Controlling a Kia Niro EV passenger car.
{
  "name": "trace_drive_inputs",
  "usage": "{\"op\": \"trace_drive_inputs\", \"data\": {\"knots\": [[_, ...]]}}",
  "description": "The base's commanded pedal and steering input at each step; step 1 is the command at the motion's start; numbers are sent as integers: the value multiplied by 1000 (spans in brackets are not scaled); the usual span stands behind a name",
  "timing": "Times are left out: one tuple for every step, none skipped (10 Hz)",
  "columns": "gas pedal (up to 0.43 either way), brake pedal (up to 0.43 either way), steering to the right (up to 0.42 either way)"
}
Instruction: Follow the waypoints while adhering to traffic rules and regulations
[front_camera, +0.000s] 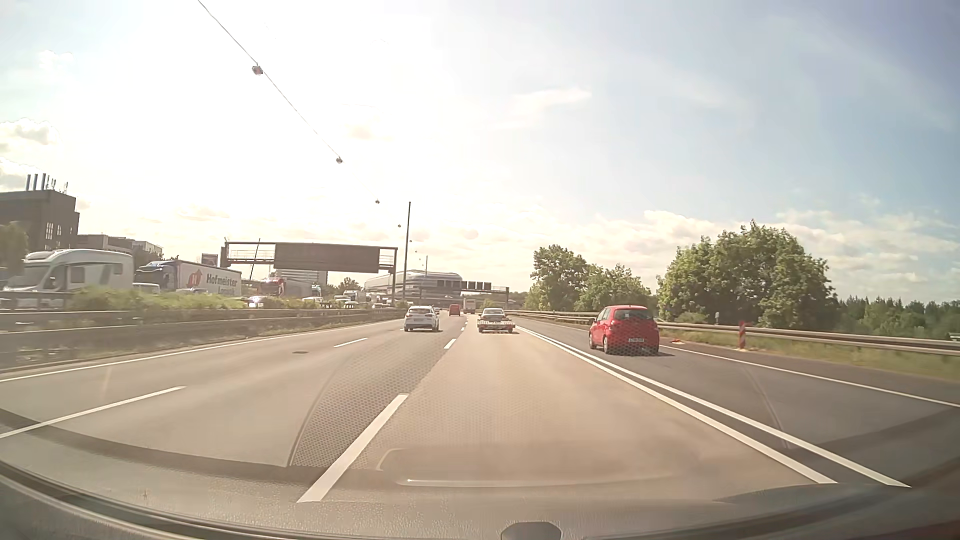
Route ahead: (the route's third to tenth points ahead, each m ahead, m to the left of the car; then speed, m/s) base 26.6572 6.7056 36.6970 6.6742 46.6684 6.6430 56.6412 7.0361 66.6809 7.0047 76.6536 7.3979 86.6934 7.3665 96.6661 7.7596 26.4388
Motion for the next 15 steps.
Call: {"op": "trace_drive_inputs", "data": {"knots": [[169, 0, 4], [169, 0, 4], [169, 0, 2], [169, 0, 1], [169, 0, -1], [169, 0, -3], [169, 0, -3], [169, 0, -3], [169, 0, -3], [169, 0, 0], [169, 0, 0], [169, 0, 1], [169, 0, 2], [169, 0, 1], [169, 0, 1]]}}
